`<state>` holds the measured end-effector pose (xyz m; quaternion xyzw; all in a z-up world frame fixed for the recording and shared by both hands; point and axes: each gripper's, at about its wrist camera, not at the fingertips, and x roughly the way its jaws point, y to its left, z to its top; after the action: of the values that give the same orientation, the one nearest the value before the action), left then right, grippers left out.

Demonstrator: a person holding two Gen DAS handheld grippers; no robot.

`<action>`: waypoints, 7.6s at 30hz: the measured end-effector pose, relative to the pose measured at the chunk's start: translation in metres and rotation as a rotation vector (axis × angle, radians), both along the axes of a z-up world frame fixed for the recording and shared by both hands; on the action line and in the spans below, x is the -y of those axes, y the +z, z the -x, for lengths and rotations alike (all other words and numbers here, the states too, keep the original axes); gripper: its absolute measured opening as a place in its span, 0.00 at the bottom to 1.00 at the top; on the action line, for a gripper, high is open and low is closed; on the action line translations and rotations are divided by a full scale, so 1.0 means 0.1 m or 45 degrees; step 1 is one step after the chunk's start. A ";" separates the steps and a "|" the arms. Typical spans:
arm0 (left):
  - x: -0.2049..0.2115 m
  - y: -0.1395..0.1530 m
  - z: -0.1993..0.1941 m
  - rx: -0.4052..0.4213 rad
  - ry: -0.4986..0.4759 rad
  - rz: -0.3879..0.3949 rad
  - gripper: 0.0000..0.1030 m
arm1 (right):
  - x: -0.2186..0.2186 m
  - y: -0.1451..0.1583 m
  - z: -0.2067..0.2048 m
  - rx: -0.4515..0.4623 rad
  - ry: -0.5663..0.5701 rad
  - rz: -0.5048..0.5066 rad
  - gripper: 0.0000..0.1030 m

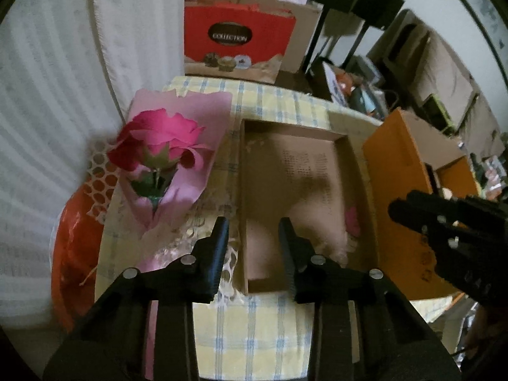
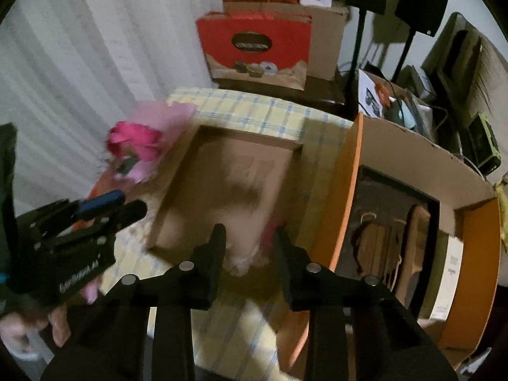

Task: Organize objects
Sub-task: 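Grasp the brown box's rim with the left tool while the right tool grasps its other rim, then lift the brown box with both tools and carry it over the orange box, then lower the brown box into the orange box and open both tools, then grasp the white Chanel perfume box with the right tool and lift it, then lower the perfume box into the brown box and open the right tool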

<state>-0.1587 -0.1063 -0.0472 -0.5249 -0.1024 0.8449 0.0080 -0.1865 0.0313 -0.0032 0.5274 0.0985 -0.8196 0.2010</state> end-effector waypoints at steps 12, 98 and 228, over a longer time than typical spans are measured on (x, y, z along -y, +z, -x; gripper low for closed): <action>-0.05 -0.31 0.29 0.079 -0.006 0.041 0.23 | 0.22 -0.46 0.60 0.077 -0.088 -0.258 0.28; -0.34 0.91 0.10 -0.068 -0.034 -0.147 0.06 | -0.44 0.89 0.42 -0.133 -0.188 -0.078 0.10; -1.50 0.45 -0.25 -0.090 -0.245 0.089 0.79 | -1.37 -0.18 0.22 0.167 -0.263 0.080 0.46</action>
<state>-0.1338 0.0439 -0.0018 -0.5021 -0.0217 0.8613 0.0743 -0.2081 0.1679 -0.0208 0.5805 0.0044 -0.8025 0.1379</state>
